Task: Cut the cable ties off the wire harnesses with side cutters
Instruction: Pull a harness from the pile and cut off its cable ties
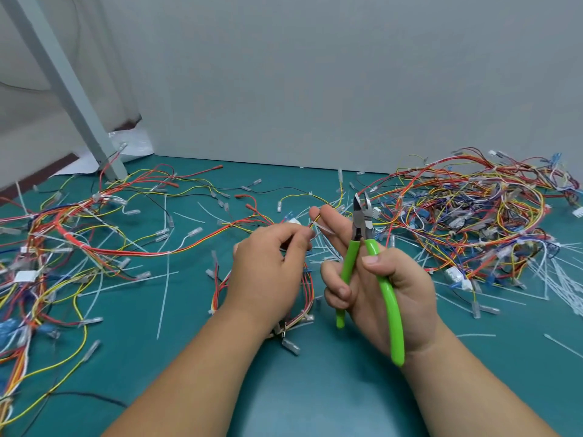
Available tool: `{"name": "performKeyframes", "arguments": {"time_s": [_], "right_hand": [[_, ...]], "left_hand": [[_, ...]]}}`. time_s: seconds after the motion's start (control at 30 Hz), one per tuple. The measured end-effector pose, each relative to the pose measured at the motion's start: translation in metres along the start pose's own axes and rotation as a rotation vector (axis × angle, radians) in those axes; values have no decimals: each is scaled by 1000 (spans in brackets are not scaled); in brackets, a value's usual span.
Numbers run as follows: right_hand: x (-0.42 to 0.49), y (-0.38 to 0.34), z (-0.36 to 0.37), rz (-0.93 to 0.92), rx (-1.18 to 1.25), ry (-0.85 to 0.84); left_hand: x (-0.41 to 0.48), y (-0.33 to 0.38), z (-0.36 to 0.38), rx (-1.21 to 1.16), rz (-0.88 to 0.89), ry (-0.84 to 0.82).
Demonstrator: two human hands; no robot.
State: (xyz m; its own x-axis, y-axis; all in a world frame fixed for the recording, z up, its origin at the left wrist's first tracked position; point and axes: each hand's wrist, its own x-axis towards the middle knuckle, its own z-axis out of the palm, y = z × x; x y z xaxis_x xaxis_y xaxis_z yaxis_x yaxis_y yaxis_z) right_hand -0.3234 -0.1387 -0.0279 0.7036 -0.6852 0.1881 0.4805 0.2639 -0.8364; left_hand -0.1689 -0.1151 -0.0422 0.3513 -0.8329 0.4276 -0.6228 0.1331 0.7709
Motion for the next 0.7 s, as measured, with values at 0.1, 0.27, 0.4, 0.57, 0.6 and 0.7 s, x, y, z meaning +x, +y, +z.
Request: {"name": "performKeyframes", "arguments": {"time_s": [0.1,0.27,0.4,0.57,0.6,0.7], "right_hand": [[0,1,0,-10,-23,15],[1,5,-2,-1,-86,73],[2,10,-5,-10,-143,76],[7,13,-4,-17,-131,149],[8,13,-3,-33,-130,157],[6,13,3,-70,-206,153]], "left_hand": [[2,0,-2,-276,-82,-64],[7,-9,-5,-430,-205,-142],[12,-12,-5,-552,-301,-134],[18,-15,-4,-699,-462,56],[18,-14,-4,-706,-471,81],[18,-13,-2,-739,-461,132]]}}
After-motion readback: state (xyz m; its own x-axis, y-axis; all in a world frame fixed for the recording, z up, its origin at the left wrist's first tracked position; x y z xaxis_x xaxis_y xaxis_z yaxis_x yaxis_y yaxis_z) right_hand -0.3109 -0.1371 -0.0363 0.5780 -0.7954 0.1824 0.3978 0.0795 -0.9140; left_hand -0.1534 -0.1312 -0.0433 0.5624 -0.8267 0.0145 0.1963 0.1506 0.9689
